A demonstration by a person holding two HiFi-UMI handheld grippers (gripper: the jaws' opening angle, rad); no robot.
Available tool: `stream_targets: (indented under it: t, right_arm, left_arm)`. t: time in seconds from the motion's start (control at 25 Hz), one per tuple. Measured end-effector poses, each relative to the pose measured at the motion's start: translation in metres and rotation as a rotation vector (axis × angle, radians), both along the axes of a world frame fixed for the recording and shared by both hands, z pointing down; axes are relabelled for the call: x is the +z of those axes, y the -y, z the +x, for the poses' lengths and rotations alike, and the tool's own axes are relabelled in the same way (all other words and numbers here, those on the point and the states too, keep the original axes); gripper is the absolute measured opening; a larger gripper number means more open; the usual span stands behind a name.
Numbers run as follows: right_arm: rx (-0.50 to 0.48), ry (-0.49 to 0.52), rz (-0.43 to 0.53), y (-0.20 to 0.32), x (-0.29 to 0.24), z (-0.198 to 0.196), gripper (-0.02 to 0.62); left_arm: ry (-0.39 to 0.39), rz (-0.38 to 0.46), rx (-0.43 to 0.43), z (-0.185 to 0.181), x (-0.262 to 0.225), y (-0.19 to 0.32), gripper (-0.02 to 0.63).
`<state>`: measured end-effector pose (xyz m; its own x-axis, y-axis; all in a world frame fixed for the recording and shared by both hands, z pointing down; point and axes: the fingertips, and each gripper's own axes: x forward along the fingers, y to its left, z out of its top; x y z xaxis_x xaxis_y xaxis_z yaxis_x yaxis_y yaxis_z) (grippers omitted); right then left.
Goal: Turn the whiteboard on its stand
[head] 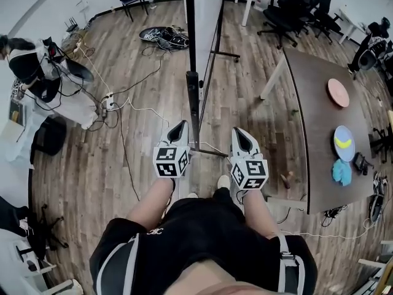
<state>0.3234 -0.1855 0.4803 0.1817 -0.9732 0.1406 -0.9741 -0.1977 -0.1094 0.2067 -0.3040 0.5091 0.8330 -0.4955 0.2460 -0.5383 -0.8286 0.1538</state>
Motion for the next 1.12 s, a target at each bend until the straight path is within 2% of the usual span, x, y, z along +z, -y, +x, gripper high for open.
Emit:
stream_targets:
  t: [0.2,0.32,0.48,0.68,0.96,1.12]
  right_arm:
    - [-0.035,-0.012,0.019,0.018,-0.010,0.032,0.006]
    - [-0.050,-0.011,0.012,0.024,-0.009,0.050,0.006]
    - [-0.065,-0.012,0.011,0.030,-0.009,0.064,0.006]
    - [-0.079,-0.004,0.002,0.034,-0.001,0.080,0.006]
    - [-0.120,0.000,-0.007,0.042,0.003,0.096,0.006]
    - [-0.148,0.014,-0.026,0.046,0.012,0.104,0.008]
  left_arm:
    - [-0.019,0.003,-0.045,0.027,-0.004,0.020,0.014]
    - [-0.033,0.010,-0.061,0.042,-0.006,0.026,0.112]
    - [-0.031,0.034,-0.104,0.049,-0.007,0.039,0.134]
    - [0.015,0.064,-0.149,0.058,-0.002,0.058,0.213]
    - [0.032,0.055,-0.167,0.078,0.003,0.075,0.218]
    - [0.019,0.015,-0.242,0.082,0.012,0.087,0.212]
